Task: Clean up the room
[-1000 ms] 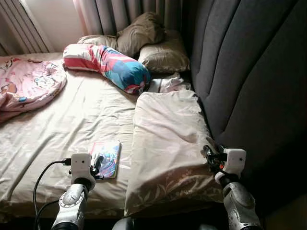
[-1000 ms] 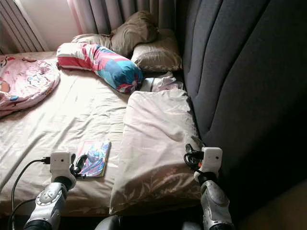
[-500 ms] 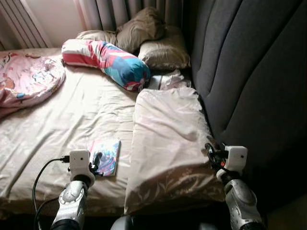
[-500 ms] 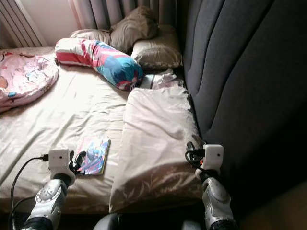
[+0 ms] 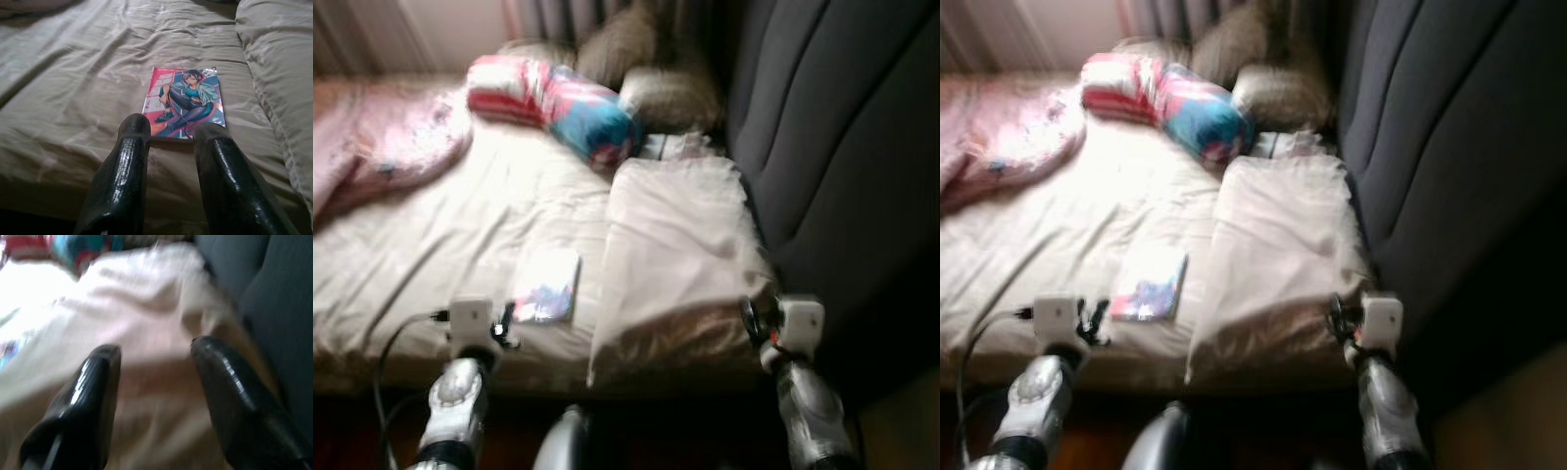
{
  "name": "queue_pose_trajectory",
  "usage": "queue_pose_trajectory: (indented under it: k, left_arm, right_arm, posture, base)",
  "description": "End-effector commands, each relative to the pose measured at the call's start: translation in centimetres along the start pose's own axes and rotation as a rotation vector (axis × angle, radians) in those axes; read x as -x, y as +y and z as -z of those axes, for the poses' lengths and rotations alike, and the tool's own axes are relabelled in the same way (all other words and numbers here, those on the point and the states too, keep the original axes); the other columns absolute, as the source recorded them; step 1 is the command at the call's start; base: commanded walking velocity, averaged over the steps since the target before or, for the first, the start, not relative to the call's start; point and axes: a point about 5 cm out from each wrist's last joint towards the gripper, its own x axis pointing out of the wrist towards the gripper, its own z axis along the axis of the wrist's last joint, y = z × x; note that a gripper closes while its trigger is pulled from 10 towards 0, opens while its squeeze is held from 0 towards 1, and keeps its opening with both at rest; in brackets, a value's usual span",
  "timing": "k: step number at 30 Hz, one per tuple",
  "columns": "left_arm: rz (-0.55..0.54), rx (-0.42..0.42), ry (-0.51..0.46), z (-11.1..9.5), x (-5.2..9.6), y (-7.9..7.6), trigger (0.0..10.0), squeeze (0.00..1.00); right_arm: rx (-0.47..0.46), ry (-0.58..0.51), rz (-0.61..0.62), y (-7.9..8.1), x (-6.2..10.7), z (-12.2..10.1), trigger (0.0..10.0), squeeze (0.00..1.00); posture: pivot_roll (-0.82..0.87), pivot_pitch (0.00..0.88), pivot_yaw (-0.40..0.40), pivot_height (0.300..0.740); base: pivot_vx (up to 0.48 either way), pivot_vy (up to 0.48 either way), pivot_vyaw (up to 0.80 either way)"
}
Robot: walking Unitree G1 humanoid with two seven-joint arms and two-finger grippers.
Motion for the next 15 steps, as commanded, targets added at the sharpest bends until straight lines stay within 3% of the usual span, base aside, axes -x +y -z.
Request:
queue_pose_trajectory:
  k: [1, 8, 15]
  left_arm:
    - [-0.005, 0.01, -0.005, -0.3, -0.3, 0.1, 10.0, 0.0]
    - [-0.023, -0.003, 0.039, 0.2, -0.3, 0.3, 10.0, 0.0]
    - [-0.048, 0.059, 0.21, 3.0, 0.7, 0.6, 10.0, 0.0]
  right_arm:
    - [-0.009, 0.002, 0.007, -0.1, -0.1, 0.0, 10.0, 0.0]
    - [-0.033, 0.086, 0.036, -0.6, 0.6, 1.6, 10.0, 0.0]
    - [-0.08, 0.305, 0.126, -1.8, 2.7, 5.3, 10.0, 0.0]
  posture:
    - [-0.13, 0.081, 0.05, 0.653]
    - [-0.12, 0.064, 0.05, 0.653]
    - [-0.13, 0.025, 0.057, 0.653]
  base:
    - [-0.251, 0.0, 0.0]
    - [-0.072, 0.0, 0.0]
    - [0.0, 0.0, 0.0]
